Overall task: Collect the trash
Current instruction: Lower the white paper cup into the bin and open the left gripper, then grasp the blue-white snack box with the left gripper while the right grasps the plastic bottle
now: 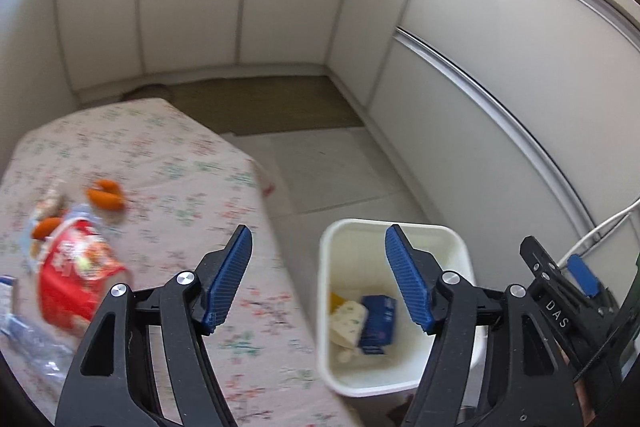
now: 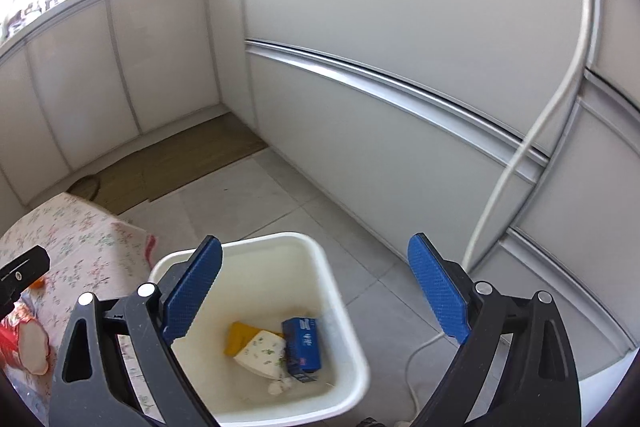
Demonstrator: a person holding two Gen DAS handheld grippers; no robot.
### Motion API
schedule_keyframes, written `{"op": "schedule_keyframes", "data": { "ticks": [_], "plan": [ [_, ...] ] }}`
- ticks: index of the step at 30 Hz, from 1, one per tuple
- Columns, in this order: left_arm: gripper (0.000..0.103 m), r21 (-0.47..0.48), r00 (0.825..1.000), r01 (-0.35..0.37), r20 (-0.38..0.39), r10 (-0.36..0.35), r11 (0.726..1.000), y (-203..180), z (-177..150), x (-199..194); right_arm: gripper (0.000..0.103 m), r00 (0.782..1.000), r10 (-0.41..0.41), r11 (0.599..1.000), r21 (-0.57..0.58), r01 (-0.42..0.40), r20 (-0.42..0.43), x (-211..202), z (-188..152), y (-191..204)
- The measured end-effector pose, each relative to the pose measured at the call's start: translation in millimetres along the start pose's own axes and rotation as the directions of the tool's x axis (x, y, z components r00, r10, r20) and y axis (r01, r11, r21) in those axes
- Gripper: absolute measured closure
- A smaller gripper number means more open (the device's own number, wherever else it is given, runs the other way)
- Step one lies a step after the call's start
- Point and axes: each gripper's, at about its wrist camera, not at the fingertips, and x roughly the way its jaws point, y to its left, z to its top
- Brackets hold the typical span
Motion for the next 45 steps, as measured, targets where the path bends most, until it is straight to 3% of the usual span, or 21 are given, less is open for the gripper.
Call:
{"op": "schedule_keyframes", "data": {
  "ticks": [12, 22, 36, 45],
  "plan": [
    [0.037, -0.067, 0.987, -0.148, 0.061, 0.152, 0.987, 71.1, -5.6, -45.5, 0.012, 0.986, 0.154, 0.980, -0.139, -0.145, 0.057, -23.3, -11.6, 89.4],
    [0.037, -0.177, 0.971, -0.222, 0.045, 0.233, 0.959, 141.1, -15.4, -64.7, 0.012, 0.959, 0.276, 0.928, -0.277, -0.248, 0.065, -47.1, -31.4, 166.7],
    [0.037, -0.281, 0.944, -0.321, -0.015, 0.330, 0.905, 224.8, -44.5, -86.3, 0.012, 0.888, 0.458, 0.798, -0.462, -0.387, 0.048, -73.7, -62.0, 255.2],
    [0.037, -0.353, 0.920, -0.385, -0.073, 0.385, 0.853, 283.9, -67.1, -101.9, 0.012, 0.818, 0.575, 0.663, -0.574, -0.481, -0.020, -95.0, -93.3, 308.0]
  ]
}}
